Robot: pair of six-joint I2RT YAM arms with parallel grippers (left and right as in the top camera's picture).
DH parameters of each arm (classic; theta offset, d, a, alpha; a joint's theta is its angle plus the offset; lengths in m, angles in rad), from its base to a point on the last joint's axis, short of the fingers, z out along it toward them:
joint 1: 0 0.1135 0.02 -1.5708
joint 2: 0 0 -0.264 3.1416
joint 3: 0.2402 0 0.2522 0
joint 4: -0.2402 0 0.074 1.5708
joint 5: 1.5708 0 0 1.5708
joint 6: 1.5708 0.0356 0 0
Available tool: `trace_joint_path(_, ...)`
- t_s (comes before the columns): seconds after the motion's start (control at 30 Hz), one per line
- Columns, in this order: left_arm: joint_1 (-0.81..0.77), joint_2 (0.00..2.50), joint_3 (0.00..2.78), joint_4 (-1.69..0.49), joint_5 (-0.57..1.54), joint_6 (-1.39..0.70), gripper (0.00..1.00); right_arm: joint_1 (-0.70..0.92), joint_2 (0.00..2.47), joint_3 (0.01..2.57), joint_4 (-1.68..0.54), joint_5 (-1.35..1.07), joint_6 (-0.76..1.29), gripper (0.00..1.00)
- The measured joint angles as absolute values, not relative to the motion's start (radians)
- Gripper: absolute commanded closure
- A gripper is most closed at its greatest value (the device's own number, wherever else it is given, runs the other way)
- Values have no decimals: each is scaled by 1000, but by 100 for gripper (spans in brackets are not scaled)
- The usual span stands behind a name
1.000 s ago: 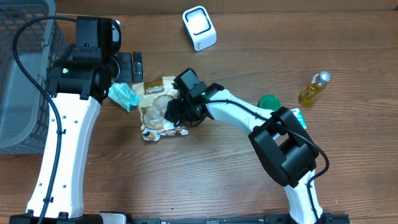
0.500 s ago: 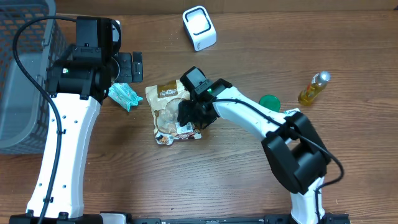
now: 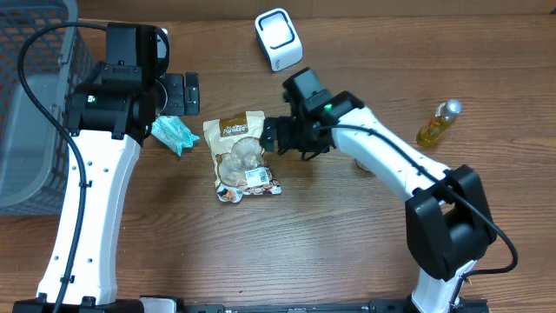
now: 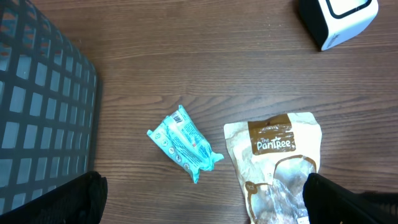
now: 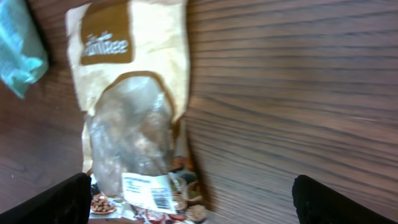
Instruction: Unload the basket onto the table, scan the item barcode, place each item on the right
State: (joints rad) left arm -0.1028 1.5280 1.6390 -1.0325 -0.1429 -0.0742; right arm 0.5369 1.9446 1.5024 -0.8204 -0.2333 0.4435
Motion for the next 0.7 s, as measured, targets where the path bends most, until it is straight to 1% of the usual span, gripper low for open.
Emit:
trace_joint_path(0.23, -103, 1528, 1639, -1032, -143, -74, 1, 472, 1945, 1502, -880, -259, 443, 0)
trace_joint_path(0.47, -103, 1528, 1639, -1014, -123, -75, 1, 467, 1945, 1502, -880, -284, 410, 0)
trace_joint_path(0.57, -103, 1528, 1639, -1034, -65, -76, 0, 467, 1945, 1502, -872, -296, 401, 0)
trace_joint_path(0.7, -103, 1530, 1639, -1105, 28, -77, 1, 467, 1945, 1502, -865, -315, 373, 3)
